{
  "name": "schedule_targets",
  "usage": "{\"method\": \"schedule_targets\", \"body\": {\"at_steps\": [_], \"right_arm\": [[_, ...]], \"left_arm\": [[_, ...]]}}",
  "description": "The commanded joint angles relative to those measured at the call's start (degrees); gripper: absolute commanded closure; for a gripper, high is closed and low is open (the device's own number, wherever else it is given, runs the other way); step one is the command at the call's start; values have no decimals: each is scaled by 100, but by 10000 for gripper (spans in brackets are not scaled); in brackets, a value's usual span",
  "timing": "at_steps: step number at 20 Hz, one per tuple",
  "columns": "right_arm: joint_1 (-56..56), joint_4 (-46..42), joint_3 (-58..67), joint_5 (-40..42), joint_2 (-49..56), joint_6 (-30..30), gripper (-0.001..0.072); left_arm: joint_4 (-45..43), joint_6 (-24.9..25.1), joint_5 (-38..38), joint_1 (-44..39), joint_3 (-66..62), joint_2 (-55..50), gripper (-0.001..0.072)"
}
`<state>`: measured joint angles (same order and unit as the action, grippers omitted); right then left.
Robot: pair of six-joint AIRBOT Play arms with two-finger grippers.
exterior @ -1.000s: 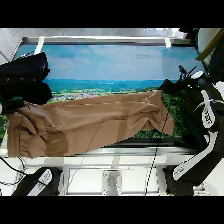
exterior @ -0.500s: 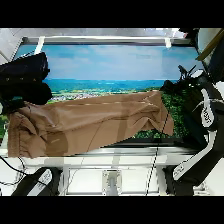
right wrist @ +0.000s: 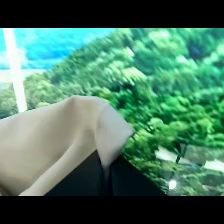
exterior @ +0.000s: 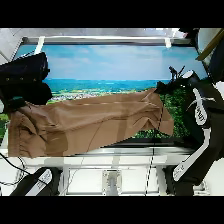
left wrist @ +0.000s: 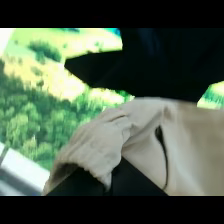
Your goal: Fold the clothes and pants, and hang the long-sleeved shirts on hangers.
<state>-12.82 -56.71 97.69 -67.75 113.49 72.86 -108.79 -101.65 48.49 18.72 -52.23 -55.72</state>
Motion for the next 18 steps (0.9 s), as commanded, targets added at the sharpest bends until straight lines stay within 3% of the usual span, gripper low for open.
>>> {"method": "schedule_targets", "body": {"at_steps": [1,5,9,12,15,18], "right_arm": [[-63,-131,540,-354,-236,-26,697],[-391,-675,1152,-955,-756,195,697],[-496,-667,1143,-855,-883,269,696],[-302,-682,1126,-302,-662,437,697],[-216,-734,1128,717,-448,1082,696],[-214,-739,1126,997,-317,1344,697]], "left_arm": [[-7,-428,-647,0,-402,-7,690],[-28,-796,-1165,262,-778,-94,691],[-4,-852,-1331,372,-778,-669,691],[-4,-944,-2065,201,-780,-1290,691],[-7,-1534,-2907,186,-809,-1930,691],[-7,-1694,-3235,197,-951,-2411,691]]}}
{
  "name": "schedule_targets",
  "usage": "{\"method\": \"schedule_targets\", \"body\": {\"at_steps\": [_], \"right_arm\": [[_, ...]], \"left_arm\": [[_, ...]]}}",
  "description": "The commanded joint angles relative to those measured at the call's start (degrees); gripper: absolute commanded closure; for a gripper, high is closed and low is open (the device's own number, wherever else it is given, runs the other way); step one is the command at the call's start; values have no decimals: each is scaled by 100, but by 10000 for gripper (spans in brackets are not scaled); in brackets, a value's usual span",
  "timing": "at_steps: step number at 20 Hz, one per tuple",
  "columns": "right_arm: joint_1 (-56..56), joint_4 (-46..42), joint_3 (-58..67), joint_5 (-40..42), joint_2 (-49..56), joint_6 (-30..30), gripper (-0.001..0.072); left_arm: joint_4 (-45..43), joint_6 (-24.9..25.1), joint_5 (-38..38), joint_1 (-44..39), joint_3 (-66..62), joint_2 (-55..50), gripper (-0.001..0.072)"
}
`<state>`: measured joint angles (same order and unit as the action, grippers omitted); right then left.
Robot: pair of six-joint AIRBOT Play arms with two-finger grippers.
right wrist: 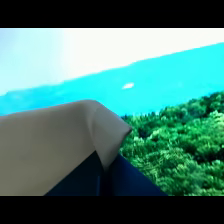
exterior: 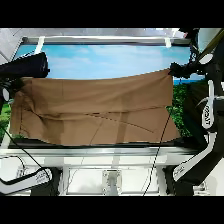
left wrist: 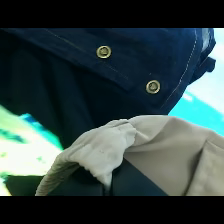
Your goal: Fold the clothes and pants, and hang the long-sleeved shirts on hangers.
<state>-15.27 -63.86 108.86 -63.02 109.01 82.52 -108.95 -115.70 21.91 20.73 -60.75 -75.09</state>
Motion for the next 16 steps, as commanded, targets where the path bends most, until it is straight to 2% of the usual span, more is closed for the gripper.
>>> {"method": "schedule_targets", "body": {"at_steps": [1,4,5,6,7,8,10,12,14,16], "right_arm": [[31,-28,9,503,164,398,696],[31,-39,11,577,205,844,696],[28,26,24,575,203,925,661],[28,188,35,564,190,964,412],[28,328,55,490,157,962,234],[24,334,142,240,131,955,234],[-24,96,470,-621,55,931,234],[-79,-313,686,-1617,-212,654,234],[-179,-623,621,-2367,-704,229,235],[-361,-883,317,-2981,-1305,-153,236]], "left_arm": [[7,-306,-610,11,-170,-588,691],[11,-656,-603,160,-365,-673,690],[11,-649,-494,199,-428,-647,689],[9,-645,-162,216,-518,-588,618],[4,-640,210,216,-605,-501,363],[-59,-463,750,240,-706,-363,180],[-122,387,1884,372,-824,57,182],[-138,933,3134,649,-800,638,183],[-227,1075,3893,1167,-503,1340,191],[-199,1073,4059,1878,262,2243,192]]}}
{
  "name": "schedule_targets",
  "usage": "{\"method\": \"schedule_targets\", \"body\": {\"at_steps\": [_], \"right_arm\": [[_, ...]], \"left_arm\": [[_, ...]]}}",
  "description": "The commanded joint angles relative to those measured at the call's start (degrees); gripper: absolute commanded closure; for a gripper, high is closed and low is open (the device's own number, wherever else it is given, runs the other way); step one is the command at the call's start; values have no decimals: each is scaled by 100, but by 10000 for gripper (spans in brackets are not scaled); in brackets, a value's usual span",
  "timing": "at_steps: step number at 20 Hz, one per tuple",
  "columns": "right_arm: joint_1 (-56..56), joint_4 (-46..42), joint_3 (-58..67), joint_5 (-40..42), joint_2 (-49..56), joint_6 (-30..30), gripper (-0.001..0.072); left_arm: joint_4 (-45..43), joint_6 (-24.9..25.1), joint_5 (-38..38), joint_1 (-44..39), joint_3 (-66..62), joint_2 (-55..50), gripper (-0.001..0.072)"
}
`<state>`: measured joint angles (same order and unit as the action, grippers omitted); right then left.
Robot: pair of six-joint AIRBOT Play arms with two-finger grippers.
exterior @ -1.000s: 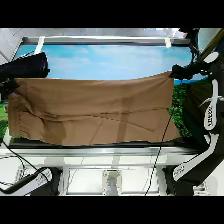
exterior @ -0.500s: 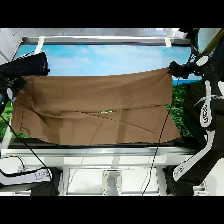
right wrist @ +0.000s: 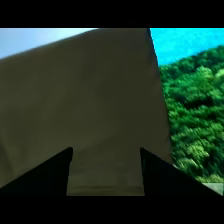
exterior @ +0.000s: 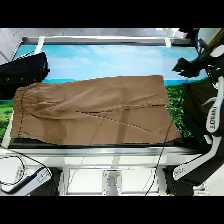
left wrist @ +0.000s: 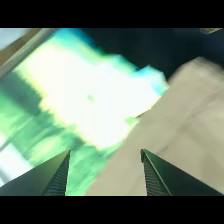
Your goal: Fold the clothes and pants, and hang the long-sleeved shirts on hangers.
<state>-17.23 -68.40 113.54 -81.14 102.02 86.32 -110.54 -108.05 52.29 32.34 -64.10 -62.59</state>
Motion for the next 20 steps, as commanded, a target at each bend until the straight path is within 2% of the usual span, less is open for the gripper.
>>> {"method": "schedule_targets", "body": {"at_steps": [1,3,4,5,7,8,10,12,13,17,20], "right_arm": [[-306,-398,-496,-1364,-968,-675,236],[-678,44,-1591,-975,-1794,-831,236],[-857,254,-2260,-800,-2218,-986,236],[-999,398,-2892,-719,-2581,-1152,236],[-1255,553,-4159,-306,-3300,-1298,236],[-1353,610,-4710,-11,-3628,-1305,235],[-1464,846,-5657,409,-4223,-1399,236],[-1456,1104,-6159,431,-4581,-1410,235],[-1451,1191,-6297,428,-4721,-1410,236],[-1453,1231,-6325,428,-5093,-1399,236],[-1453,1279,-6325,424,-5167,-1346,236]], "left_arm": [[-17,310,1069,1084,1069,1440,193],[326,470,1115,1985,2041,2184,211],[745,750,1113,2413,2382,2332,211],[1239,798,1040,2780,2675,2343,211],[2406,988,669,3112,3036,2184,211],[2765,1169,549,3154,3101,2063,211],[3058,1167,280,3209,3106,1740,211],[3657,1189,96,3287,3106,1303,212],[3943,1357,83,3331,3106,1051,212],[4260,1550,-48,3565,3097,424,213],[5237,2332,-365,3598,3088,271,213]]}}
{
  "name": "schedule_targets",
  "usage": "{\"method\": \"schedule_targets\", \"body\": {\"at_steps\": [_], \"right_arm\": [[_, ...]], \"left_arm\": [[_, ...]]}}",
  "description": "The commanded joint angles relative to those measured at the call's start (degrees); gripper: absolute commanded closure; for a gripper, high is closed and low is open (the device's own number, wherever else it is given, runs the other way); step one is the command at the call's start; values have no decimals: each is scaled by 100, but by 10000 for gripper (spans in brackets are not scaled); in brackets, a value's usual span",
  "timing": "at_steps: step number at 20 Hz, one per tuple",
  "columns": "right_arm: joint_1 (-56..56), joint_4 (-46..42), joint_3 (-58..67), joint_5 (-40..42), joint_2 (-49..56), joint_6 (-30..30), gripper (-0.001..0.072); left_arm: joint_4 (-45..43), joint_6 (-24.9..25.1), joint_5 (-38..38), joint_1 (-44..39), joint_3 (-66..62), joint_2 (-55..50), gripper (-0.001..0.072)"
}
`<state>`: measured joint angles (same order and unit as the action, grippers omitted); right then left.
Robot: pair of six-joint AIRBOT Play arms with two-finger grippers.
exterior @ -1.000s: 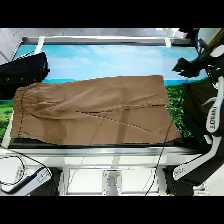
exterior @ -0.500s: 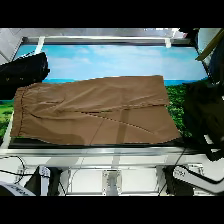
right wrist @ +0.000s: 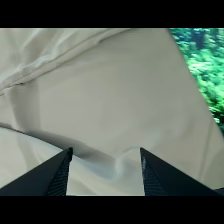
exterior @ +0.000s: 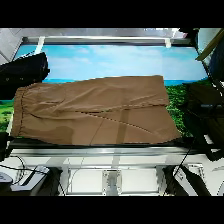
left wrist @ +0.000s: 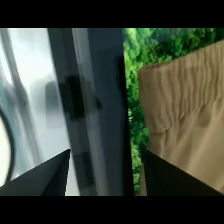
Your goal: Fold the clothes and pants, and hang the long-sleeved shirts on hangers.
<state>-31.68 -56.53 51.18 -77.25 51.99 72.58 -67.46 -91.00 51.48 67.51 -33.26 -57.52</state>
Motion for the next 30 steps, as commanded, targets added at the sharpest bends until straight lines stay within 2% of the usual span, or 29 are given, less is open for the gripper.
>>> {"method": "schedule_targets", "body": {"at_steps": [1,3,7,11,13,14,16,19,21,23,24,25,26,27,28,29,30], "right_arm": [[-9,94,-92,33,-162,44,236],[-9,92,-92,33,-162,44,236],[-9,92,-92,31,-162,46,237],[-9,87,-92,90,-162,44,238],[-9,90,-92,214,-162,46,238],[-9,87,-92,234,-162,46,238],[-9,87,-90,221,-162,44,239],[-9,83,0,199,-164,44,239],[-9,81,195,127,-164,44,239],[-9,61,470,46,-164,44,239],[-9,20,612,11,-164,44,239],[-9,-39,737,-13,-164,44,238],[-9,-90,837,-63,-164,46,238],[-9,-151,914,-142,-164,44,238],[-9,-249,964,-234,-164,42,238],[-9,-356,966,-328,-164,42,239],[-9,-501,962,-424,-162,42,239]], "left_arm": [[1368,890,-363,81,4,-271,213],[1613,960,-457,81,2,-396,213],[1611,960,-236,81,4,-706,213],[1683,962,-402,55,2,-763,216],[1718,960,-584,0,2,-872,290],[1746,960,-678,-42,2,-933,303],[1738,966,-916,-122,0,-990,426],[1740,975,-1165,-197,-39,-1010,517],[1740,1139,-1165,-195,-59,-1008,690],[1740,1180,-1130,-195,-61,-1005,688],[1740,1180,-1069,-195,-68,-1005,646],[1738,1182,-907,-190,-81,-1003,466],[1718,1182,-610,-160,-116,-1003,74],[1670,1200,-315,-111,-175,-1003,-8],[1652,1252,-92,-37,-232,-1001,-7],[1655,1263,37,83,-284,-1001,26],[1655,1263,33,219,-293,-1005,96]]}}
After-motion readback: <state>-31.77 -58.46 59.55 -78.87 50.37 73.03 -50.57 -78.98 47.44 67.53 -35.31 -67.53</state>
